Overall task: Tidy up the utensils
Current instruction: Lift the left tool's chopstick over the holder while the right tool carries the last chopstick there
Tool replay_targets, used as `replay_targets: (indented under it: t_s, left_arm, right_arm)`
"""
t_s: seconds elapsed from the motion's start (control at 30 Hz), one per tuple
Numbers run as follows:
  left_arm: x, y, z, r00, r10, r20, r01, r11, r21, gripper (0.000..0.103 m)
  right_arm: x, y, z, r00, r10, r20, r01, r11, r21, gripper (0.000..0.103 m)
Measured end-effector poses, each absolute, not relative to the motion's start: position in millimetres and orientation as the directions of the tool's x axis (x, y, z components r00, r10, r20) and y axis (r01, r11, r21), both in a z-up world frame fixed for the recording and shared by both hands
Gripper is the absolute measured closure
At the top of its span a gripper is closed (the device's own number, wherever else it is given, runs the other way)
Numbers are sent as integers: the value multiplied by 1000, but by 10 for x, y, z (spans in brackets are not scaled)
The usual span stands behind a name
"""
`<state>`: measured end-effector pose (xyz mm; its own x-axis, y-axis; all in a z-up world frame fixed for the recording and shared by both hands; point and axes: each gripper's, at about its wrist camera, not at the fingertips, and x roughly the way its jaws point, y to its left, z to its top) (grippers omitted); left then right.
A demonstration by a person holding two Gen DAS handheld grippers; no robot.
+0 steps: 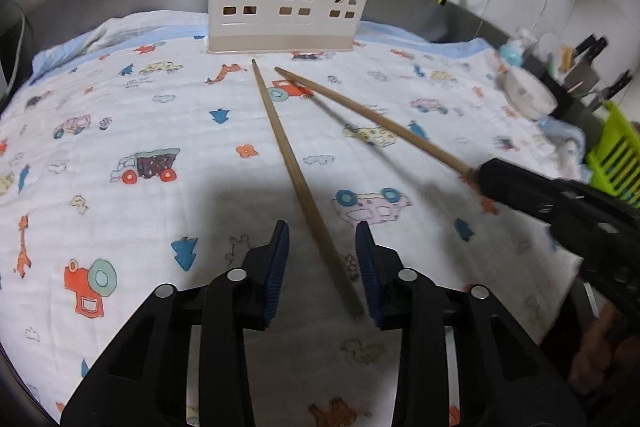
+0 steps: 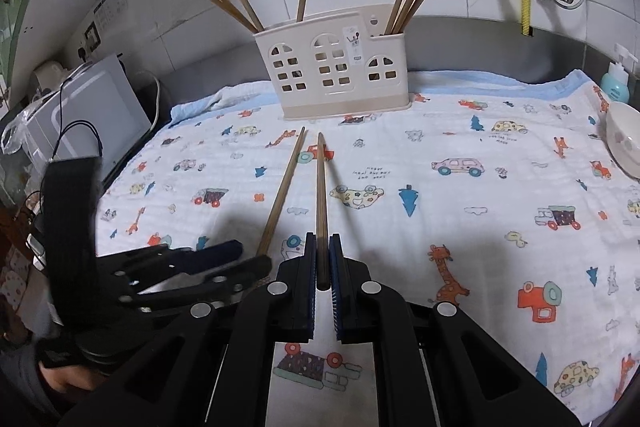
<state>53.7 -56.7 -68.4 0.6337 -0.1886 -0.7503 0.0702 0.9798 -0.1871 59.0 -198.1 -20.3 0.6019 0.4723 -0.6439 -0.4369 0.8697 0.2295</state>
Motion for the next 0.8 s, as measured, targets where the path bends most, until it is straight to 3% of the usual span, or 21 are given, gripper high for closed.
replay_targets:
  t_s: [0.27,0.53,0.8]
  left_arm:
    - [581,-564,-681,644,-91,-759,28,995,-96,96]
    - [587,-433,-702,637,-148,-756,2,982,-191,94]
    - [594,-451,-672,640,-143,-755,35,987,-157,96]
  right_arm:
    - [556,-2025,-184,607,482,-632,-436,867,242,97]
    - [547,-2048,-94,624,484,-613,-440,867,236,97]
    - [552,-2073,11,634,484,-603,-450,865,220,97]
